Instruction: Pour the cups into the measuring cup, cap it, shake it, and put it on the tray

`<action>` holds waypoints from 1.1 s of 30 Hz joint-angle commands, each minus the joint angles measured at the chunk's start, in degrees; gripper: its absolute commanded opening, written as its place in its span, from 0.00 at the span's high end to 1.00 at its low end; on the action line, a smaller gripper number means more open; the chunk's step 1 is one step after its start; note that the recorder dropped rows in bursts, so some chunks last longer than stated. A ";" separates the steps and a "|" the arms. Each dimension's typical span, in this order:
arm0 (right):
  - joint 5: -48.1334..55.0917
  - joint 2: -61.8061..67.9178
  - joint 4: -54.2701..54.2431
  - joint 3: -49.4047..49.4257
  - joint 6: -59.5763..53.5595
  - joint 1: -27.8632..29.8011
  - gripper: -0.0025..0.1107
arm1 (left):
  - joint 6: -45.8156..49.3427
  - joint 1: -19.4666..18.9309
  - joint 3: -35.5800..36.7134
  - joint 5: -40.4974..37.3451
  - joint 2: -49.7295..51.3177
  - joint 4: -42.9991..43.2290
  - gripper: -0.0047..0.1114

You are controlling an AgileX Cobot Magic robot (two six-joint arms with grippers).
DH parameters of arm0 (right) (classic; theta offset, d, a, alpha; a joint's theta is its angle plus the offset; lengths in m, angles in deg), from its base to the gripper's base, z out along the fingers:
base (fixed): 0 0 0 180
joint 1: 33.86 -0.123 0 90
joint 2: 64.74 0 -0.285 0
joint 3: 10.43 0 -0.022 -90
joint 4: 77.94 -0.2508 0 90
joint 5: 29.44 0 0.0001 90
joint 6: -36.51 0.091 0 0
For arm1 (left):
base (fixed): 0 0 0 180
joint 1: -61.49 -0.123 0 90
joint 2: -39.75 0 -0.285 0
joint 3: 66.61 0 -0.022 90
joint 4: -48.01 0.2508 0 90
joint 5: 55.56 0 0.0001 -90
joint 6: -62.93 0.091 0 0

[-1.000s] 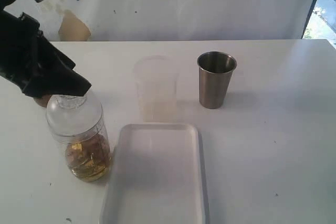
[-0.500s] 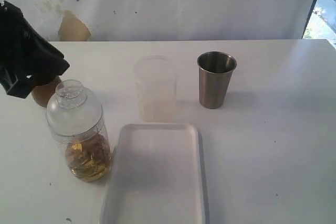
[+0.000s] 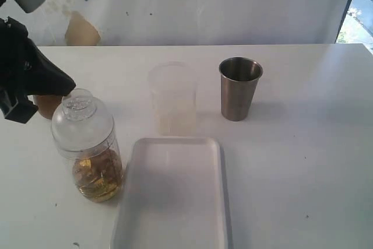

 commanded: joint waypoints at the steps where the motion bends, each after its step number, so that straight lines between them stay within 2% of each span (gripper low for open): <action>1: -0.05 -0.35 0.05 0.30 0.17 0.27 0.98 | -0.23 0.10 0.31 0.24 -0.11 -1.03 0.96; 13: -0.05 -0.35 0.05 0.30 0.17 0.27 0.98 | -1.56 0.10 0.31 1.14 2.27 2.17 0.96; 24: -0.05 -0.35 0.05 0.30 0.17 0.27 0.98 | -4.35 0.10 0.31 -2.92 3.37 3.79 0.96; 33: -0.05 -0.35 0.05 0.30 1.08 0.27 0.98 | -8.61 0.10 0.31 -4.90 3.63 9.53 0.96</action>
